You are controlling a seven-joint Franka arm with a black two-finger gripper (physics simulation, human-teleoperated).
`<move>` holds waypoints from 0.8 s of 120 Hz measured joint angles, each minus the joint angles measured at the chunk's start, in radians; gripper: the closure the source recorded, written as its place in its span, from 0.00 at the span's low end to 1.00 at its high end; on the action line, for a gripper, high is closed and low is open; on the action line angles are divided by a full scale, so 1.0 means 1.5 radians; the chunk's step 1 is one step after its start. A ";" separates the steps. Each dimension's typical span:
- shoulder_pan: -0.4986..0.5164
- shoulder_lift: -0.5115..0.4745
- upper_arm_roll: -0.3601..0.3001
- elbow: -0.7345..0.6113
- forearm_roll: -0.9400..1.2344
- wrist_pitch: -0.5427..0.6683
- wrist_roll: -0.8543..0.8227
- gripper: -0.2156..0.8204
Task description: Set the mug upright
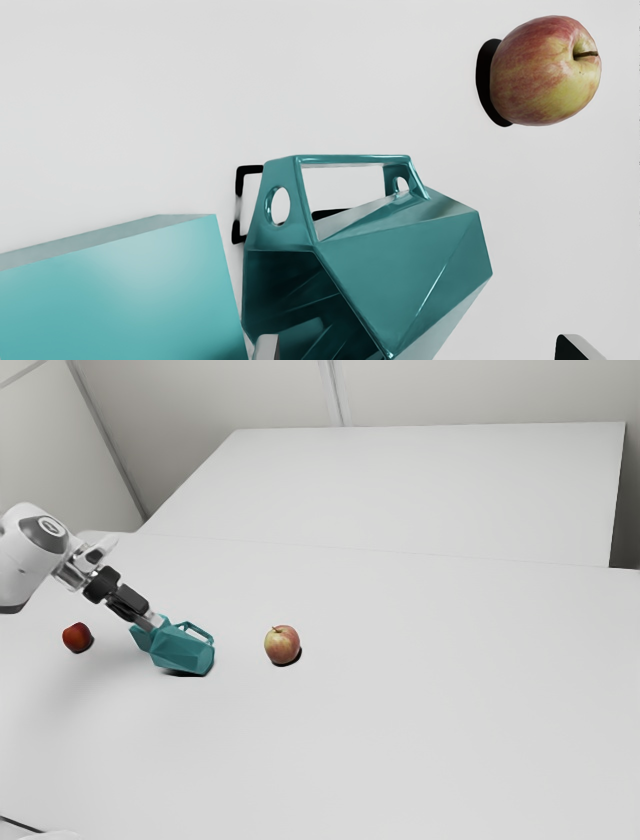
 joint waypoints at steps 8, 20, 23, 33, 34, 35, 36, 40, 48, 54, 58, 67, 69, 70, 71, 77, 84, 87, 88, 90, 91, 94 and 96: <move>-0.003 0.000 -0.001 -0.003 -0.002 0.000 0.004 0.21; -0.002 0.000 -0.001 -0.009 -0.003 -0.004 0.010 0.21; -0.003 0.000 -0.001 -0.010 -0.003 -0.005 0.011 0.21; -0.001 0.001 -0.001 -0.012 -0.003 -0.010 0.014 0.21; -0.001 0.001 -0.001 -0.013 -0.003 -0.011 0.015 0.21; 0.000 0.001 -0.001 -0.013 -0.003 -0.011 0.015 0.21; 0.000 0.001 -0.001 -0.014 -0.004 -0.012 0.015 0.21; 0.000 0.001 -0.001 -0.015 -0.004 -0.014 0.016 0.21; 0.000 0.000 -0.003 -0.017 -0.005 -0.019 0.018 0.21; 0.000 0.001 -0.005 -0.017 -0.008 -0.023 0.019 0.21; 0.000 0.001 -0.007 -0.017 -0.011 -0.026 0.020 0.21; -0.002 0.003 -0.008 -0.017 -0.017 -0.031 0.021 0.21; -0.003 0.003 -0.008 -0.017 -0.019 -0.032 0.021 0.21; -0.003 0.004 -0.008 -0.017 -0.019 -0.032 0.021 0.21; -0.003 0.004 -0.008 -0.017 -0.020 -0.033 0.021 0.21; -0.006 0.005 -0.009 -0.017 -0.023 -0.035 0.021 0.21; -0.007 0.006 -0.013 -0.017 -0.025 -0.037 0.021 0.21; -0.007 0.008 -0.014 -0.017 -0.026 -0.037 0.021 0.21; -0.007 0.009 -0.014 -0.017 -0.026 -0.038 0.021 0.21; -0.007 0.010 -0.014 -0.017 -0.026 -0.039 0.020 0.21; -0.007 0.011 -0.014 -0.017 -0.027 -0.039 0.020 0.21; -0.007 0.012 -0.014 -0.017 -0.027 -0.041 0.020 0.22; -0.007 0.013 -0.014 -0.017 -0.027 -0.042 0.019 0.23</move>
